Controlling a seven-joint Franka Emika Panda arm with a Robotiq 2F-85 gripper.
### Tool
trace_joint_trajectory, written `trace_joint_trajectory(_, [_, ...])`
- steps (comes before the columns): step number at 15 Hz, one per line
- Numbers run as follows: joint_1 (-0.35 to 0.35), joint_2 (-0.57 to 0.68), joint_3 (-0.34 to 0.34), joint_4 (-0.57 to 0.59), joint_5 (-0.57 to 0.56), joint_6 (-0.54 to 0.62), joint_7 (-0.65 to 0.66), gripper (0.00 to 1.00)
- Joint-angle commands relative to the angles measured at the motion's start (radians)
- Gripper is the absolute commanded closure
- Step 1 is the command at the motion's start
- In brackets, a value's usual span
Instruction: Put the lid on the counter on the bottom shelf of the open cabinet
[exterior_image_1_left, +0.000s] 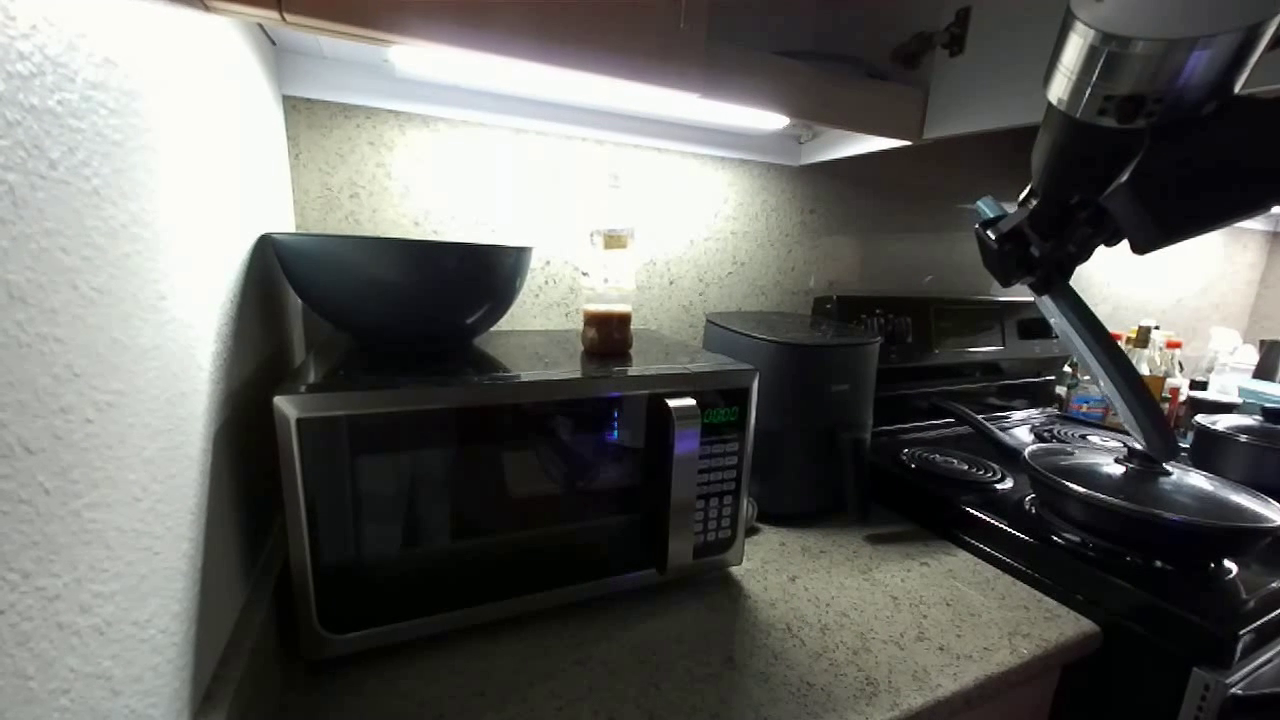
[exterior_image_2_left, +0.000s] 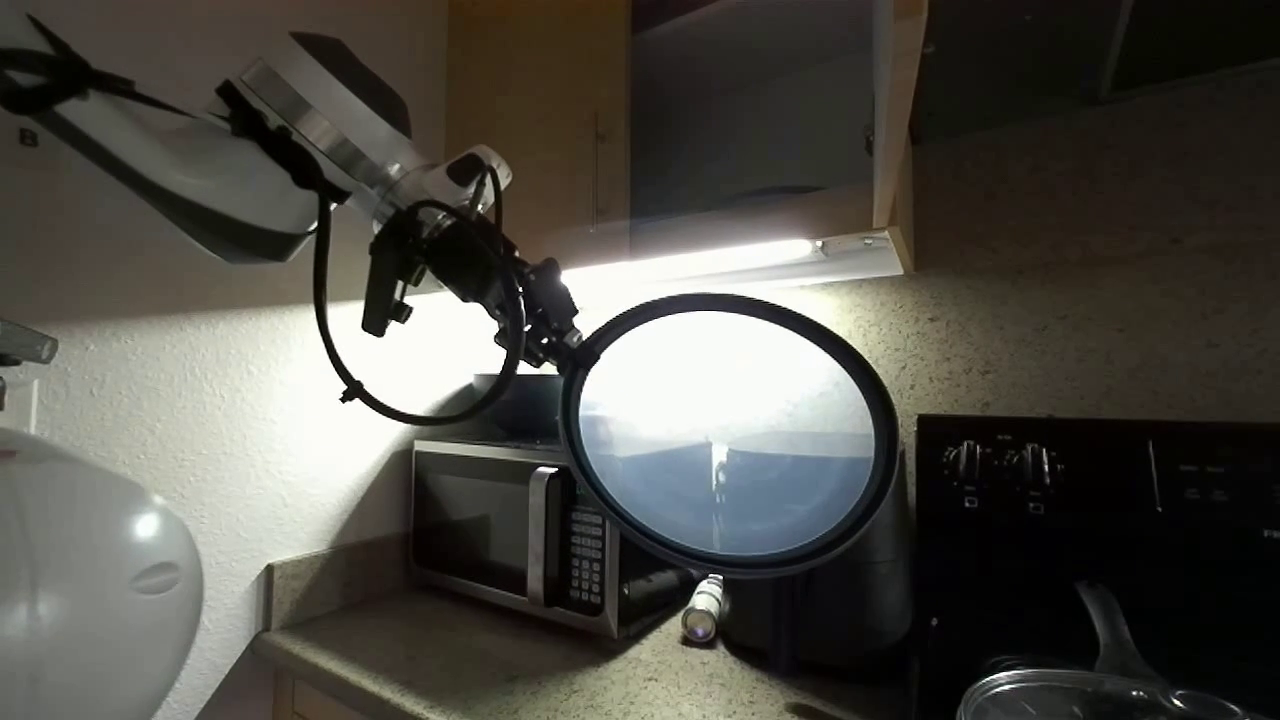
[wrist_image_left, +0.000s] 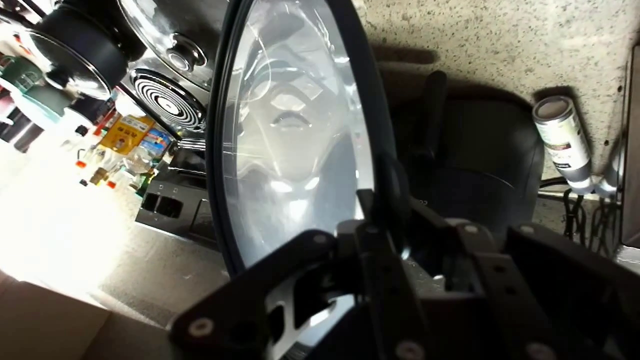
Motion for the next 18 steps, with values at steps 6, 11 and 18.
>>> trace_joint_trajectory(6, [-0.060,-0.134,-0.037,0.029,-0.127,0.309,-0.049,0.95])
trace_joint_trajectory(11, [-0.178,-0.240,-0.122,-0.006,-0.170,0.613,0.019,0.95])
trace_joint_trajectory(18, [-0.189,-0.207,-0.072,0.017,-0.059,0.555,-0.056,0.95])
